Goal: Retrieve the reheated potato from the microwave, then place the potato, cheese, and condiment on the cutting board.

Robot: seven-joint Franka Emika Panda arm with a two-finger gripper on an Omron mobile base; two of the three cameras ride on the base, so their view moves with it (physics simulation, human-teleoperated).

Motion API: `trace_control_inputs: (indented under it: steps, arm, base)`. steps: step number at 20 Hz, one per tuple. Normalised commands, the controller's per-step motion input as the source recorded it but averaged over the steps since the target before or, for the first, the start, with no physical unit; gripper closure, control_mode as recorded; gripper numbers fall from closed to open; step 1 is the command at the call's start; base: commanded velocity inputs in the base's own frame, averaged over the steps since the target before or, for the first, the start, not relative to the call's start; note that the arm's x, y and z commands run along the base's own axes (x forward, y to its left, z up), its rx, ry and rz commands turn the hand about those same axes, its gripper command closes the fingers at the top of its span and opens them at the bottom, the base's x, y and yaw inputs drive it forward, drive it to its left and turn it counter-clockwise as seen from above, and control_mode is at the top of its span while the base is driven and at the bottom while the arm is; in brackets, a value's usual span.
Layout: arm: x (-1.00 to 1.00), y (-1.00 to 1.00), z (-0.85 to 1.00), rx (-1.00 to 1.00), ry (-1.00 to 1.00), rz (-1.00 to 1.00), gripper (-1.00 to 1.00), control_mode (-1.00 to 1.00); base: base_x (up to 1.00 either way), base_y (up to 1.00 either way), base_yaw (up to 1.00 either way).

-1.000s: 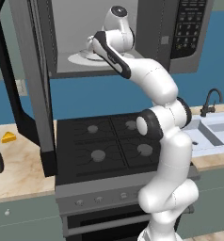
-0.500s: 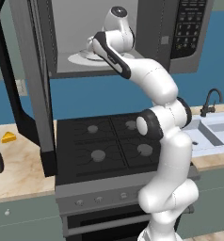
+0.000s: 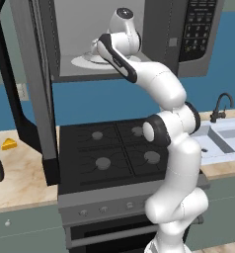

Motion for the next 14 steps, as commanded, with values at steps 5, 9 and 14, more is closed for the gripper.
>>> trace_control_inputs:
  steps: [5,9,14]
  arm:
    - [0.01,0.0,-0.02,0.0,0.0,0.0,1.0,-1.0]
    - [-0.25,0.0,0.09,0.0,-0.02,0.0,1.0,-1.0]
    - [-0.43,0.0,0.01,0.0,-0.06,0.0,1.0,-1.0]
  base:
    - [0.0,0.0,0.0]
    - [0.0,0.0,0.0]
    - [0.0,0.0,0.0]
